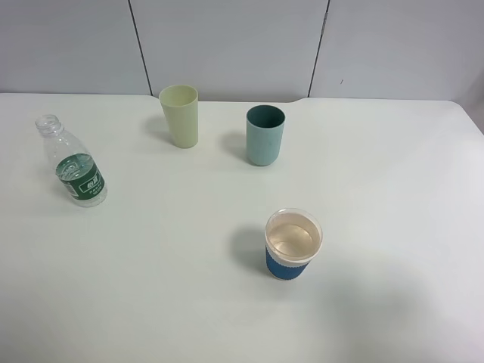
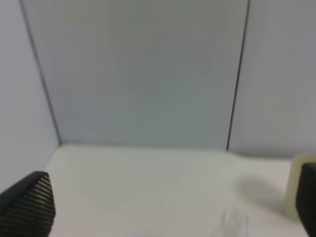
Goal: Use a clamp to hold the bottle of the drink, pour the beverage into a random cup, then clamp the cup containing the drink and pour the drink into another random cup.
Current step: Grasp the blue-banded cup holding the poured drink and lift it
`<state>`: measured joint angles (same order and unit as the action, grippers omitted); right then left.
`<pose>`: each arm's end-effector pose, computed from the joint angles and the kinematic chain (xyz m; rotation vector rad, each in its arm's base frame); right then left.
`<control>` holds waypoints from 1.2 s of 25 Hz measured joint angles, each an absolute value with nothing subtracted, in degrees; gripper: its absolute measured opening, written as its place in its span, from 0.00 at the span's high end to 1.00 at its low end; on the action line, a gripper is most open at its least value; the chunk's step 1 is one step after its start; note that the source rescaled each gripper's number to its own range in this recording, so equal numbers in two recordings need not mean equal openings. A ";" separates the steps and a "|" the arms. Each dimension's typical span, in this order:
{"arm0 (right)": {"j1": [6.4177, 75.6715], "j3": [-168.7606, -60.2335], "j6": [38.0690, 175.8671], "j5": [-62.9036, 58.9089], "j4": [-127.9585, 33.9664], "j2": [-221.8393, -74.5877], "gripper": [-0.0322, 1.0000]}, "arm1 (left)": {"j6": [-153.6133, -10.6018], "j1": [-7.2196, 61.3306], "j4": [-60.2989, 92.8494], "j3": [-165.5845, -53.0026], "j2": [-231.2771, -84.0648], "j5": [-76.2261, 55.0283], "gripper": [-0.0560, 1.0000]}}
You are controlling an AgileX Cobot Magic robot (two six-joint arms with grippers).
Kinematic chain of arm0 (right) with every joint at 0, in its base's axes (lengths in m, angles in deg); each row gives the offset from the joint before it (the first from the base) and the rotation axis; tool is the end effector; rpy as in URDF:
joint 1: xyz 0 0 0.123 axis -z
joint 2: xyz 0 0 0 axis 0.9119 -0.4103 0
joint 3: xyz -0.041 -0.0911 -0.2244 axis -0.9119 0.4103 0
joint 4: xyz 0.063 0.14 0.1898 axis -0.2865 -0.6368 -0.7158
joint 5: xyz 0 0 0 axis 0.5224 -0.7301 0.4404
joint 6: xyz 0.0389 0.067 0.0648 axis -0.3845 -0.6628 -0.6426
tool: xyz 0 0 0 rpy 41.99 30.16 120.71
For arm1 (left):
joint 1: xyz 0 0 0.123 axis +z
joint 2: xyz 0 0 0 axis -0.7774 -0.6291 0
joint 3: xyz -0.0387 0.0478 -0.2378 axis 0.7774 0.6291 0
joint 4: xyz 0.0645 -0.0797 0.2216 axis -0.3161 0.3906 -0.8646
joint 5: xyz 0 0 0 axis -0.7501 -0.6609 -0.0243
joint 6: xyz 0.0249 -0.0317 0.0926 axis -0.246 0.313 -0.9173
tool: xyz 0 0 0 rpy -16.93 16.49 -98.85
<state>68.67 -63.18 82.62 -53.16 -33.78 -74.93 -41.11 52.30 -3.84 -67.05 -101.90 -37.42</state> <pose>0.0361 -0.0099 0.2710 0.0817 2.0282 -0.1263 0.0909 0.0080 0.3456 -0.0813 1.6659 0.0495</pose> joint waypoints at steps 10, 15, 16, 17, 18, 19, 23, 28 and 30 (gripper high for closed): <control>68.67 -63.18 82.62 -53.16 -33.78 -74.93 0.50 | -41.39 52.30 -1.93 -71.67 -92.36 -60.18 0.01; 68.67 -63.18 82.62 -53.16 -33.78 -74.93 0.50 | -41.39 52.30 -1.44 -71.71 -89.81 -66.19 0.01; 68.67 -63.18 82.62 -53.16 -33.78 -74.93 0.50 | -41.39 52.30 -1.44 -71.71 -89.21 -67.20 0.01; 68.67 -63.18 82.62 -53.16 -33.78 -74.93 0.50 | -41.39 52.30 -1.44 -71.71 -88.58 -68.14 0.01; 68.67 -63.18 82.62 -53.16 -33.78 -74.93 0.50 | -41.39 52.30 -1.44 -71.71 -88.06 -69.15 0.00; 68.67 -63.18 82.62 -53.16 -33.78 -74.93 0.50 | -41.39 52.30 -1.49 -71.71 -87.42 -69.96 0.00; 68.67 -63.18 82.62 -53.16 -33.78 -74.93 0.50 | -41.39 52.30 -1.49 -69.31 -84.50 -71.51 0.00; 68.67 -63.18 82.62 -53.16 -33.78 -74.93 0.50 | -41.39 52.30 -1.55 -64.98 -84.25 -72.35 0.00; 68.67 -63.18 82.62 -53.16 -33.78 -74.93 0.50 | -41.39 52.30 -1.47 -62.92 -84.25 -72.05 0.00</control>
<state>68.67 -63.18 82.62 -53.16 -33.78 -74.93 -41.39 52.30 -1.47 -62.92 -84.25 -72.05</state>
